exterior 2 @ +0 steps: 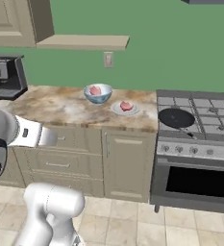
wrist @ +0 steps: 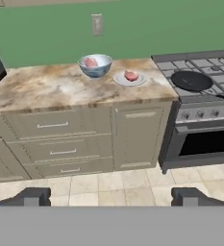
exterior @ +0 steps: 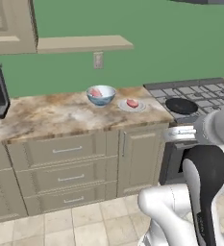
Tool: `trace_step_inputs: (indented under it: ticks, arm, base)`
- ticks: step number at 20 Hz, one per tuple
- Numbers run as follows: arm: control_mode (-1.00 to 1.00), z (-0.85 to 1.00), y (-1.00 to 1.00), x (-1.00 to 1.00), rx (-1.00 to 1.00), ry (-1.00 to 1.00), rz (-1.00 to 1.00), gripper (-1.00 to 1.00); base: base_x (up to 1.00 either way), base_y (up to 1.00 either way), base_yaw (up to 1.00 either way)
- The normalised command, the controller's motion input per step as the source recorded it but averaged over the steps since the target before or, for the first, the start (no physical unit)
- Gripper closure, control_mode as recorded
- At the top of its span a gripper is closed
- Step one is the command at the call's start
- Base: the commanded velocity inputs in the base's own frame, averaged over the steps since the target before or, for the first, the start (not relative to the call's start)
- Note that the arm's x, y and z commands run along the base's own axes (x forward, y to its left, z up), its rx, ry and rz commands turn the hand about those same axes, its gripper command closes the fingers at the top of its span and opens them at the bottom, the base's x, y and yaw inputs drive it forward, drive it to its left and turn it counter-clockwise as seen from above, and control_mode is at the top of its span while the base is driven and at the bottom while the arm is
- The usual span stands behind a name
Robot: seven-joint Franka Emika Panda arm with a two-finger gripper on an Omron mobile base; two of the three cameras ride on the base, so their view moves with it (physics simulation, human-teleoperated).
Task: Place one of the steaks on the plate and the other in the bowl. Then place the bowl in the fridge.
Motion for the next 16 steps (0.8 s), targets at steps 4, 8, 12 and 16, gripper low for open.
trace_step_inputs:
  ticks: [4, 8, 12, 16]
  arm:
    - [1.0, 0.0, 0.0, 0.0, 0.0, 0.0, 0.0, -1.0]
    - [1.0, 0.0, 0.0, 0.0, 0.0, 0.0, 0.0, -1.0]
    - [1.0, 0.0, 0.0, 0.0, 0.0, 0.0, 0.0, -1.0]
    - [1.0, 0.0, 0.0, 0.0, 0.0, 0.0, 0.0, -1.0]
  base:
    - [-0.01, -1.0, -0.32]
    - [0.0, -0.83, -0.78]
    - [0.0, -0.84, -0.77]
    - [0.04, -1.0, -0.57]
